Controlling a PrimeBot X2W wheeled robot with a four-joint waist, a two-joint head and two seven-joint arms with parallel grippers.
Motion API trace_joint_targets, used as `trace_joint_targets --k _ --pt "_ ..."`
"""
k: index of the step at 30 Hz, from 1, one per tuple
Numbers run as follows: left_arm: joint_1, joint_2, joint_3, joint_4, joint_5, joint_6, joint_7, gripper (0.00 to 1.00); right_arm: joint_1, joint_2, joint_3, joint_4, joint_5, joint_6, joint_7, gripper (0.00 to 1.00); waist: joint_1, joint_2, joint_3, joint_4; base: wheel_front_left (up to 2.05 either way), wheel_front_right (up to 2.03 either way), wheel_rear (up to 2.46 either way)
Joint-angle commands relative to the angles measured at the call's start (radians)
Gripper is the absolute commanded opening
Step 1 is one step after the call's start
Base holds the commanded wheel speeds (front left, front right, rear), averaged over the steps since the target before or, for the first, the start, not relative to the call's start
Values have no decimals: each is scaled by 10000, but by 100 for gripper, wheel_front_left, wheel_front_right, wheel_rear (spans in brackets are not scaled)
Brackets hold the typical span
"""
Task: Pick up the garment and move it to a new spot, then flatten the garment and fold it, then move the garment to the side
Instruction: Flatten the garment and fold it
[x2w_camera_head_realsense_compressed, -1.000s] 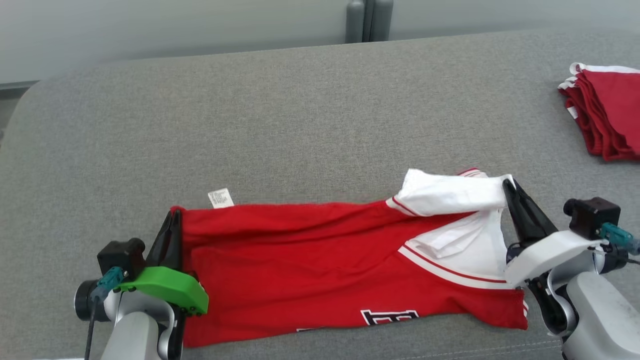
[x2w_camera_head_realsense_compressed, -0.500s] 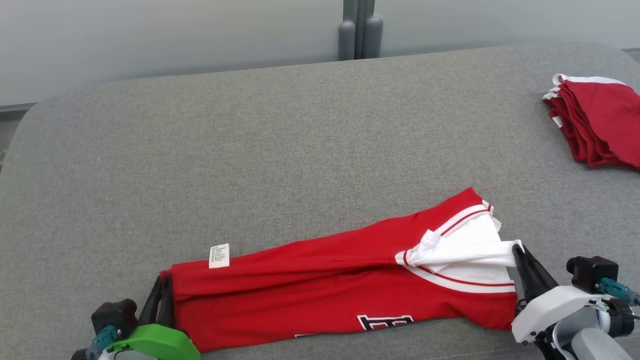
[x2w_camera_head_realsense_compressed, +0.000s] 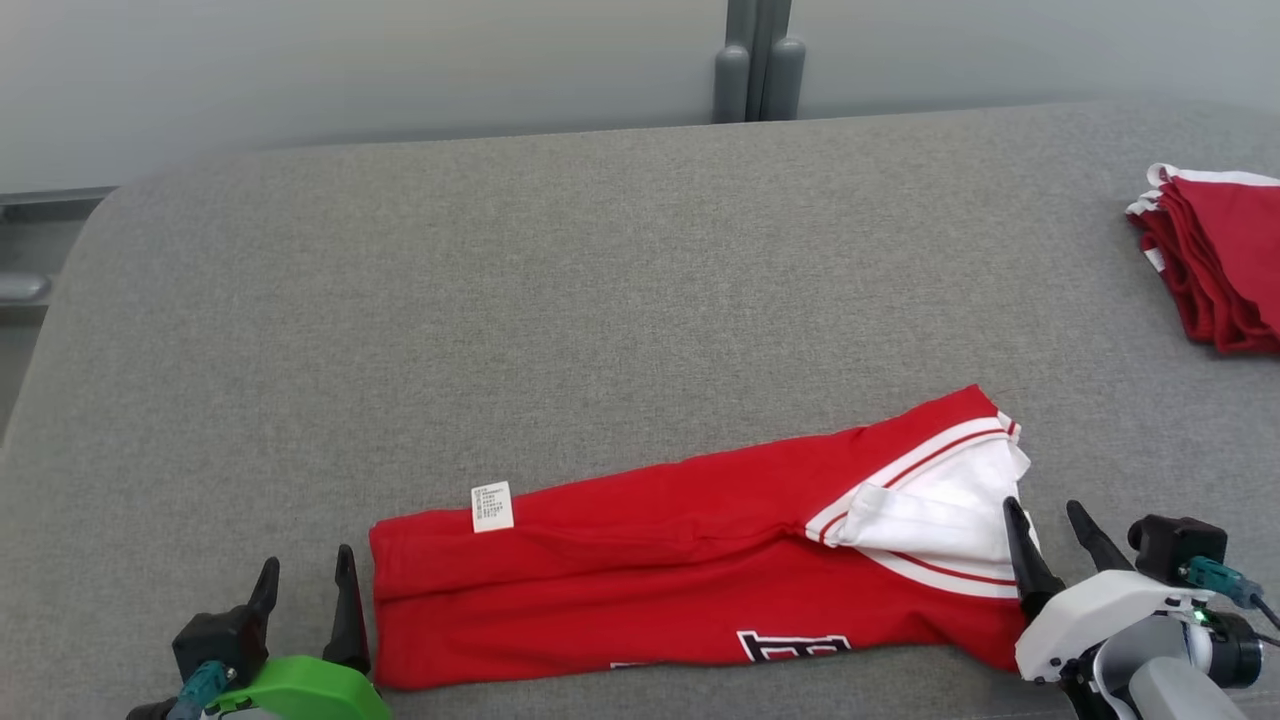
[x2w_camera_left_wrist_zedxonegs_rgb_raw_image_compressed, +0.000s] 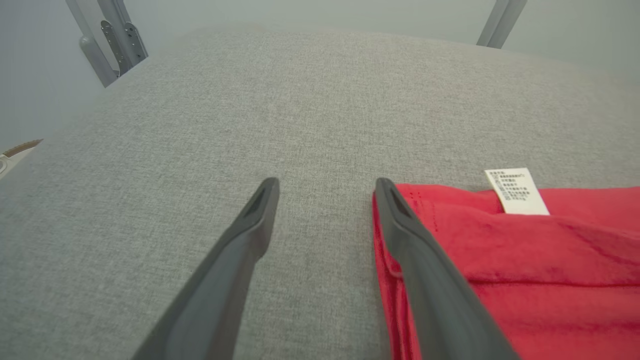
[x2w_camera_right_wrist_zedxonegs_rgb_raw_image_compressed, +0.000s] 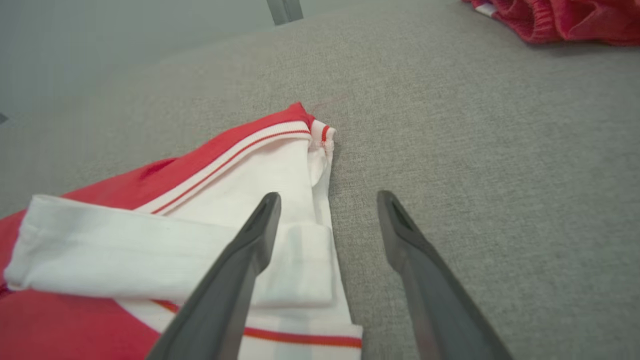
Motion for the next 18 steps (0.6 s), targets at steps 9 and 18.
trace_joint_targets --k 9,18 --pt "-278 14 -374 -309 -162 29 4 100 -867 516 537 2082 178 -7 150 100 1 0 405 609 0 0 0" --pt "-155 12 -391 -621 -182 68 4 100 -1321 -83 378 3134 503 -74 86 0 1 0 358 643 0 0 0"
